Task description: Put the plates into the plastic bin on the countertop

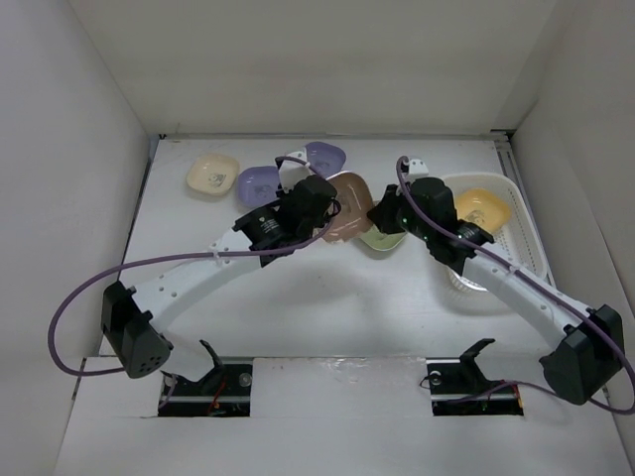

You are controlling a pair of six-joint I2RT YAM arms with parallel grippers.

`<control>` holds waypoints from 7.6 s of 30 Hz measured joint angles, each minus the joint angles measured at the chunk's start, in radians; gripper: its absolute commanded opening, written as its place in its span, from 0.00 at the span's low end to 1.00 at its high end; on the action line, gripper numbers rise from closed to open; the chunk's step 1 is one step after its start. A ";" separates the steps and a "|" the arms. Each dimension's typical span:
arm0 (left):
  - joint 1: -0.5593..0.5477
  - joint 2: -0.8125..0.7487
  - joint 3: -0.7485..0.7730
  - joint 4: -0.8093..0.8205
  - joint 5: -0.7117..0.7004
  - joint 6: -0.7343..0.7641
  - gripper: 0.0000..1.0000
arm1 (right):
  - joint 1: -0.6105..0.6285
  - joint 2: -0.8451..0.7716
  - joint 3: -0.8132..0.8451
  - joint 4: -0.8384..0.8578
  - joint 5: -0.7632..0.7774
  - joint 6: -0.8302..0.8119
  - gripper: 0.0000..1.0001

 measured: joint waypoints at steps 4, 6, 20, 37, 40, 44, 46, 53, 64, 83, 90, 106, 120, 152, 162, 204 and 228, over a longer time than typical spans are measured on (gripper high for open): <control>0.001 -0.010 0.000 0.009 0.007 0.018 0.65 | -0.001 0.003 0.004 0.005 0.058 0.014 0.00; 0.005 -0.029 -0.006 0.042 0.007 0.035 0.99 | -0.009 0.001 0.004 0.002 0.068 0.014 0.00; 0.038 -0.054 -0.059 0.123 -0.001 0.040 0.99 | -0.600 -0.021 -0.001 -0.031 0.154 0.061 0.00; 0.100 0.056 -0.121 0.169 0.174 0.043 0.99 | -0.887 0.132 -0.126 -0.012 0.158 0.322 0.00; 0.100 0.056 -0.134 0.175 0.183 0.043 0.99 | -0.890 0.163 -0.126 0.000 0.187 0.371 0.00; 0.100 0.056 -0.154 0.184 0.195 0.043 0.99 | -0.892 0.200 -0.126 0.008 0.215 0.402 0.06; 0.100 0.056 -0.160 0.187 0.198 0.043 0.99 | -0.892 0.215 -0.124 0.010 0.218 0.410 0.11; 0.100 0.056 -0.168 0.199 0.201 0.043 0.99 | -0.888 0.229 -0.111 0.019 0.208 0.413 0.71; 0.100 0.055 -0.170 0.190 0.186 0.027 0.99 | -0.575 -0.078 -0.071 0.011 0.285 0.317 0.86; 0.156 -0.129 -0.168 0.026 0.104 -0.069 0.99 | -0.108 0.362 -0.047 -0.023 0.430 0.389 0.83; 0.157 -0.209 -0.183 0.013 0.075 -0.074 0.99 | -0.124 0.448 -0.047 0.020 0.410 0.412 0.61; 0.157 -0.206 -0.210 0.002 0.062 -0.066 0.99 | -0.166 0.488 -0.024 0.067 0.367 0.459 0.00; 0.157 -0.183 -0.243 0.058 0.114 -0.051 0.99 | -0.518 0.134 0.163 -0.116 0.445 0.331 0.00; 0.157 -0.071 -0.275 0.109 0.159 -0.034 0.99 | -0.806 0.231 0.119 -0.120 0.235 0.133 1.00; 0.315 -0.072 -0.285 0.091 0.164 -0.113 0.99 | -0.131 0.228 0.355 -0.035 0.300 0.106 0.99; 0.440 -0.190 -0.417 0.122 0.249 -0.095 0.99 | -0.105 0.734 0.426 -0.165 0.242 0.120 0.00; 0.396 -0.157 -0.358 0.175 0.327 -0.039 0.99 | -0.946 0.300 0.112 -0.123 0.134 0.085 0.00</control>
